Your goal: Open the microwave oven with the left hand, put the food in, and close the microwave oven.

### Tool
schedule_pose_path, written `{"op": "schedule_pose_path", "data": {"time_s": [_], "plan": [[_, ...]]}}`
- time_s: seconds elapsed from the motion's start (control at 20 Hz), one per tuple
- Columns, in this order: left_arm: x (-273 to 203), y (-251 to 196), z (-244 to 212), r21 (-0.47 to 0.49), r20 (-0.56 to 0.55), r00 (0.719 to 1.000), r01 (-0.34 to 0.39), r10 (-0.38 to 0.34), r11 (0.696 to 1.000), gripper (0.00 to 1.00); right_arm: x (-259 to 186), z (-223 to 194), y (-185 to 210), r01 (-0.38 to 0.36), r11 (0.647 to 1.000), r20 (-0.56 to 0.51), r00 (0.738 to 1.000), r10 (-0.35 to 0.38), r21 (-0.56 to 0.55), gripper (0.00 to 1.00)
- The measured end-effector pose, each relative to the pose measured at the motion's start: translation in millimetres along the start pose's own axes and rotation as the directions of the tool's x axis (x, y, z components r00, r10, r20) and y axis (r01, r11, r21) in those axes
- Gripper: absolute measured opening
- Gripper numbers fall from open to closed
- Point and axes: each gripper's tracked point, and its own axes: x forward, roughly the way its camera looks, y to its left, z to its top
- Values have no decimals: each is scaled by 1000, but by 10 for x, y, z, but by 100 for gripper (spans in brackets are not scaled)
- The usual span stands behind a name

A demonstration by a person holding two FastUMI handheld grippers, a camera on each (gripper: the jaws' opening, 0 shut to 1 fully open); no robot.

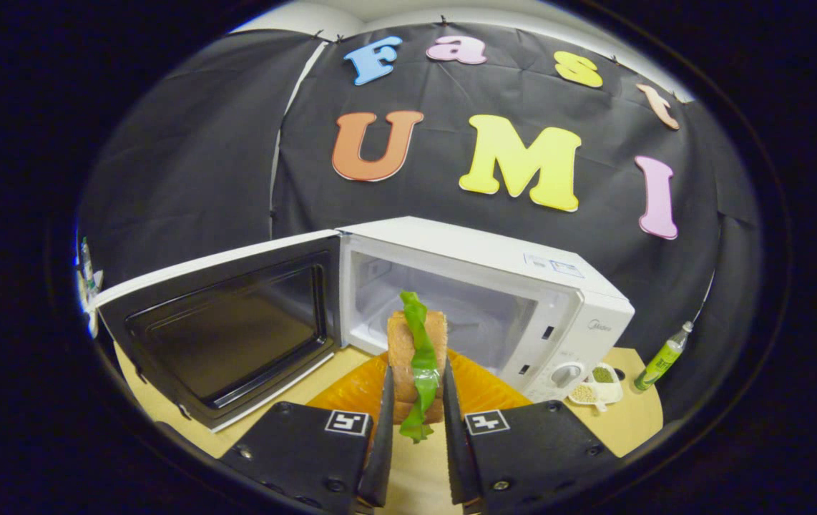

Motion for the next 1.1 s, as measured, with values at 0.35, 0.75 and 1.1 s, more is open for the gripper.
{"op": "schedule_pose_path", "data": {"time_s": [0.35, 0.75, 1.1], "plan": [[-3, -65, -121, 22, -35, 999, -9, 9, 1000, 95, 809, -15, -127, 68, 967, 44, 996, -81, 245, 30], [38, 100, -284, 51, -83, 995, -59, 64, 997, 95, 1524, 51, -302, 95, 739, 173, 945, -277, 667, 37], [107, 277, -368, 47, -114, 987, -109, 114, 993, 95, 1902, -367, -337, 108, 375, 47, 923, -382, 921, 29]]}}
